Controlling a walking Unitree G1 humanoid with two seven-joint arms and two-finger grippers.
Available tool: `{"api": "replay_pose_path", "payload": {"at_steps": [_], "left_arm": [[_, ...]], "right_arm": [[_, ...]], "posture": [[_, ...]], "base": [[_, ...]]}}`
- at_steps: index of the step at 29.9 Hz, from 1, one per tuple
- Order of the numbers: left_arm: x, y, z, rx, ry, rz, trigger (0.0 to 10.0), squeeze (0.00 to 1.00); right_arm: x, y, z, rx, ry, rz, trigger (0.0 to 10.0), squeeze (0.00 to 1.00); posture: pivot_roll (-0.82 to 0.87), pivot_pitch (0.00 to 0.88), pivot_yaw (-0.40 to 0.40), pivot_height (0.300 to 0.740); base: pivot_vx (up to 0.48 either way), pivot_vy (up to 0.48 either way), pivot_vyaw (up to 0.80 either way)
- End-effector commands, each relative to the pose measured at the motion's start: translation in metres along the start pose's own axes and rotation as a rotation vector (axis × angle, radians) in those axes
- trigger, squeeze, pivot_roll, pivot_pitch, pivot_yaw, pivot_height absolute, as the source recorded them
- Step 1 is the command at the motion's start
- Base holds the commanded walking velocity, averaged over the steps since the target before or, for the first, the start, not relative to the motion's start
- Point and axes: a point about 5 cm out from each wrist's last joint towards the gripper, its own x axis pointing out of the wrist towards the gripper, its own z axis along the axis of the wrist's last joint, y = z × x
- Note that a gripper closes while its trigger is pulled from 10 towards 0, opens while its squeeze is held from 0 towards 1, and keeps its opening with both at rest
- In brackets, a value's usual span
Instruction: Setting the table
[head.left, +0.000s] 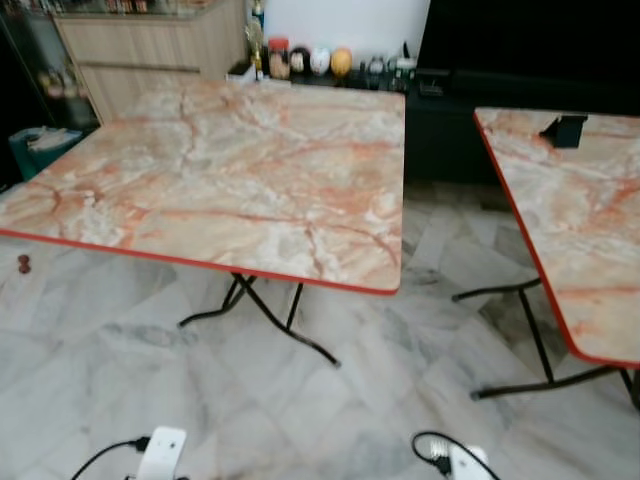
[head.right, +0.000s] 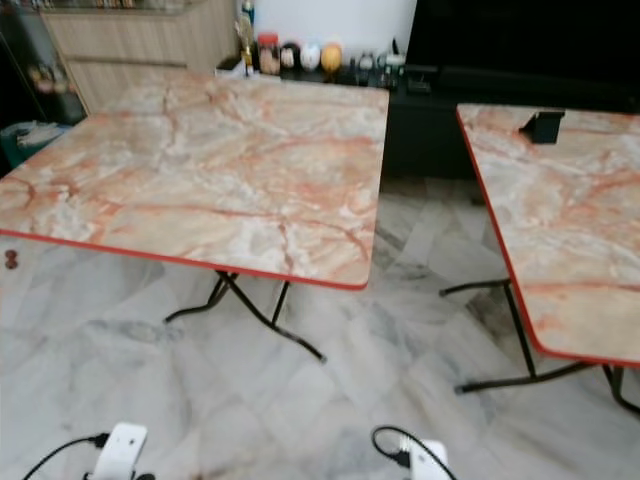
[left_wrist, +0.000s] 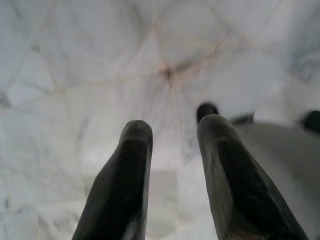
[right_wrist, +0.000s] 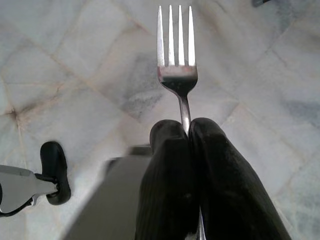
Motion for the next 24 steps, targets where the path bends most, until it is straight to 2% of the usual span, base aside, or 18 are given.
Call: {"api": "replay_pose_path", "payload": {"at_steps": [1, 24], "left_arm": [[0.0008, -0.0051, 0.002, 0.007, -0.005, -0.018, 10.0, 0.0], [0.001, -0.0055, 0.0039, 0.007, -0.009, -0.024, 10.0, 0.0]], "right_arm": [[-0.0012, -0.0122, -0.0031, 0.01, 0.007, -0.033, 10.0, 0.0], [-0.0002, -0.0137, 0.005, 0.024, -0.027, -0.05, 10.0, 0.0]], "posture": [[0.03, 0.0, -0.038, 0.74], [0.02, 0.0, -0.034, 0.74]], "base": [[0.0, -0.277, 0.0], [0.0, -0.272, 0.0]]}}
